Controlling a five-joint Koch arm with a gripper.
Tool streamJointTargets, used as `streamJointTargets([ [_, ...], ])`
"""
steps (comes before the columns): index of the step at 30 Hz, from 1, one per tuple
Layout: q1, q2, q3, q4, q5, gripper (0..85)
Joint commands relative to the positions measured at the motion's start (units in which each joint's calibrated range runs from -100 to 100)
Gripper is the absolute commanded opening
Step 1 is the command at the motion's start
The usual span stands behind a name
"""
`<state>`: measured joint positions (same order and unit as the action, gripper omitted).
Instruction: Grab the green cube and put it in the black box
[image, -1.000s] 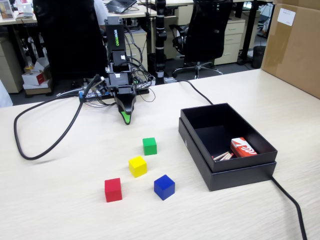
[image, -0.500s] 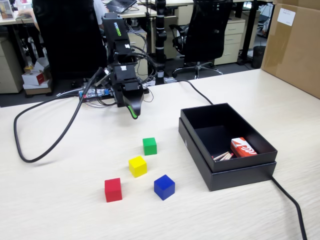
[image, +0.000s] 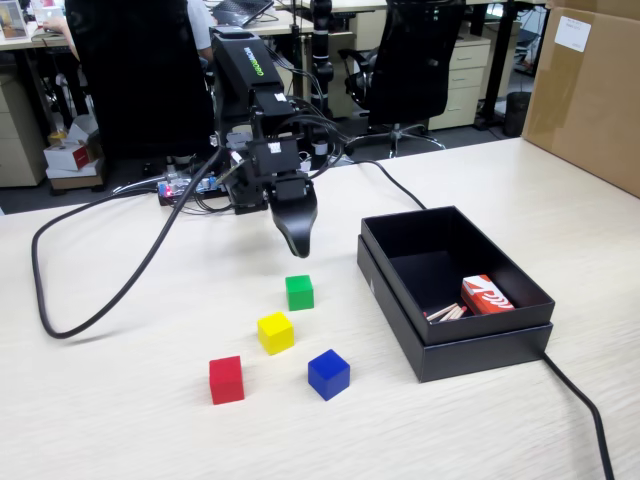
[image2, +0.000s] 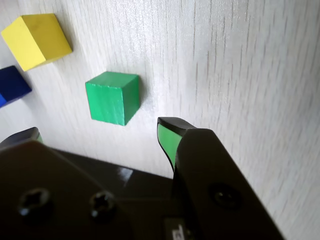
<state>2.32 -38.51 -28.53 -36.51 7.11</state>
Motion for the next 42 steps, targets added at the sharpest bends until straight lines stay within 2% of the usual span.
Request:
streamJointTargets([
  [1,-0.83,3.46,5.59,-0.17,0.0,45.6],
  [11,-2.0,14.93,9.76,0.27,-0.24,44.5],
  [21,-0.98,21.01,13.02,0.44,-1.12,42.0],
  [22,-0.88,21.47,13.29,0.44,-1.37,40.4],
  [24,-0.83,22.16,13.66,1.99,-1.86,30.9],
  [28,-0.88,22.62,13.66,3.03,-2.44,25.1],
  [30,-0.88,22.73,13.75,3.03,-2.59,16.9],
  [35,-0.98,22.73,13.39,3.12,-2.59,4.5],
  [42,-0.68,11.49,13.57,1.3,-2.83,3.6],
])
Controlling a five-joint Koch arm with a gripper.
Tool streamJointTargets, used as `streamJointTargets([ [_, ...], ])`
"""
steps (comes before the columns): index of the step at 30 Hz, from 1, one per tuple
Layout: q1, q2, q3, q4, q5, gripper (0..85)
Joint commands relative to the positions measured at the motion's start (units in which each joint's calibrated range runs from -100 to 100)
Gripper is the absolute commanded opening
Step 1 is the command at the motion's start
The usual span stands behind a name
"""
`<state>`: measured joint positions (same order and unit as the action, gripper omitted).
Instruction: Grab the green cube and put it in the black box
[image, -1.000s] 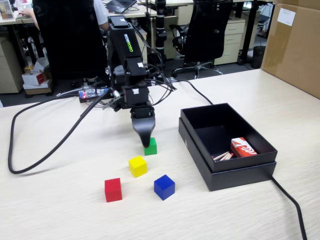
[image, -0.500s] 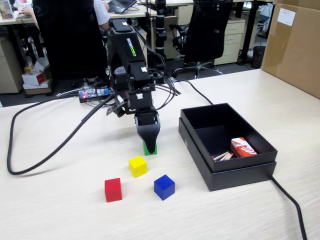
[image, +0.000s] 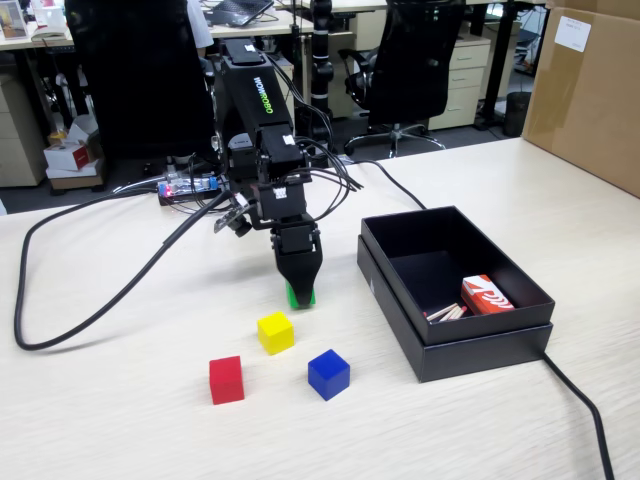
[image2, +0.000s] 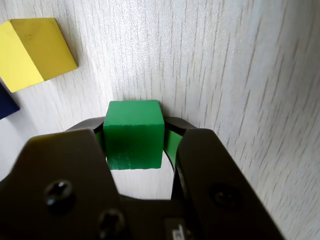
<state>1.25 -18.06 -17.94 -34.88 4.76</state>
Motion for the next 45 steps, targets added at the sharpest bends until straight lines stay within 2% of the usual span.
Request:
streamJointTargets([
  [1,0.59,-11.14,3.7,-1.36,-0.44,3.6],
  [5,2.59,-21.24,7.87,-5.25,0.15,3.6],
  [10,8.84,-28.7,16.03,-6.98,2.05,3.6],
  [13,14.85,-20.67,22.56,-6.98,5.62,3.7],
  [15,16.26,-10.57,27.18,-6.98,6.94,3.7],
  [22,16.51,3.31,28.91,-3.95,7.33,3.9],
  [33,15.63,12.84,26.64,-3.95,7.28,4.5],
  [34,15.58,13.18,26.55,-3.95,7.28,5.5],
  [35,15.63,13.98,26.37,-3.95,7.08,11.4],
  [40,15.58,14.79,25.82,-3.95,6.94,14.6],
  [43,15.63,14.1,25.28,-3.95,6.89,26.7],
  [45,15.68,13.07,25.1,-3.95,6.79,28.1],
])
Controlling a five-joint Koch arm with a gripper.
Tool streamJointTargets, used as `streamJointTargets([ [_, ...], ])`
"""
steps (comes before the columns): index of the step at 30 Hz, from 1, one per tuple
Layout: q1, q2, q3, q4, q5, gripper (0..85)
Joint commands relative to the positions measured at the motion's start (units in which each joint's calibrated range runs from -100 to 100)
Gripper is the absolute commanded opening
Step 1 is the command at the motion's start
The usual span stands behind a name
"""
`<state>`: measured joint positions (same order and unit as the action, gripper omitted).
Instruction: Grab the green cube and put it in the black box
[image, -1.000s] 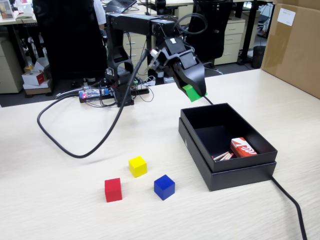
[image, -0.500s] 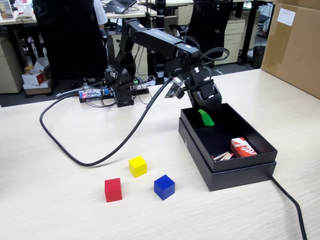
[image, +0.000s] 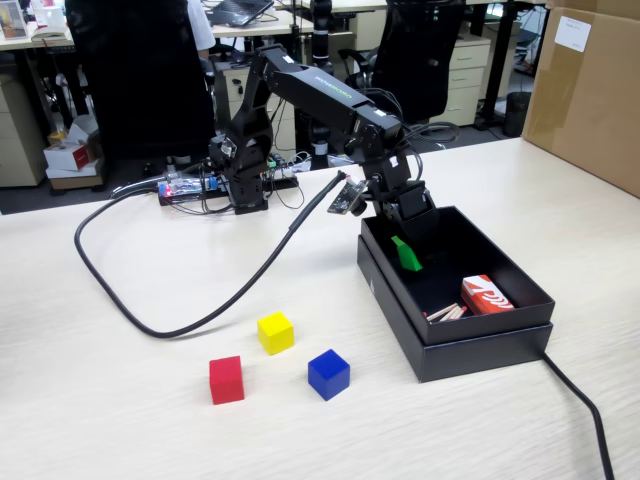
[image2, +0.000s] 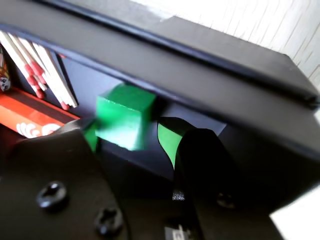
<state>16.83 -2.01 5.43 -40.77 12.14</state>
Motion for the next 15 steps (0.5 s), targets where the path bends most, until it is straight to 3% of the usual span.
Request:
streamJointTargets([
  [1,0.15,-3.56,1.64,1.93,-0.59,28.1],
  [5,0.2,-6.43,1.19,1.93,-0.68,28.2],
  [9,-0.05,-14.69,0.19,1.93,-1.37,36.2],
  [15,-1.03,-35.8,-4.07,1.93,-4.74,39.5],
])
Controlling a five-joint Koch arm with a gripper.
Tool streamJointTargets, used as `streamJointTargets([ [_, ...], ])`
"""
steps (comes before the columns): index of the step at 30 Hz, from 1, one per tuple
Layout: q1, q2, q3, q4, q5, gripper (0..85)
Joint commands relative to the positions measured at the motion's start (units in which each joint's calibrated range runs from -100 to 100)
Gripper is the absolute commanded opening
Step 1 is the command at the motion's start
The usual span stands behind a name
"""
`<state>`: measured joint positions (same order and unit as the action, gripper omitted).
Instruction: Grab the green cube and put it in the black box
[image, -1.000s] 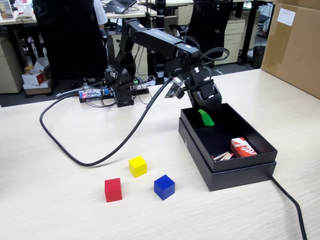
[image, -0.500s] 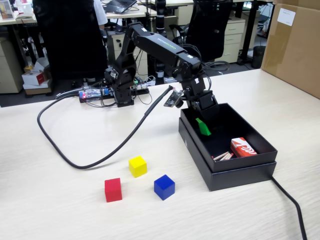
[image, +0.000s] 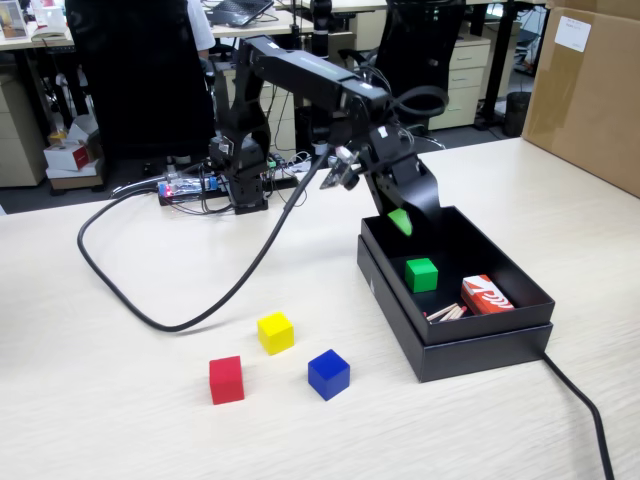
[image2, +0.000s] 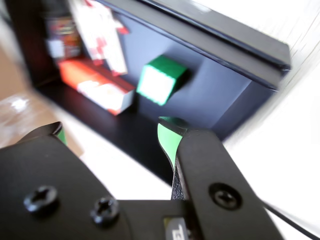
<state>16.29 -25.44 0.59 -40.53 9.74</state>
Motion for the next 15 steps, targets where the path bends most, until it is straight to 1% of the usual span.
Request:
streamJointTargets([
  [1,-0.93,-16.16,-0.5,1.7,-3.03,39.5],
  [5,-3.37,-30.39,-7.85,1.7,-5.27,43.0],
  [9,-6.69,-43.81,-17.73,1.79,-6.45,43.0],
  [12,-9.43,-51.5,-25.43,1.79,-6.5,46.3],
  [15,-11.87,-58.84,-34.68,4.21,-6.4,46.7],
])
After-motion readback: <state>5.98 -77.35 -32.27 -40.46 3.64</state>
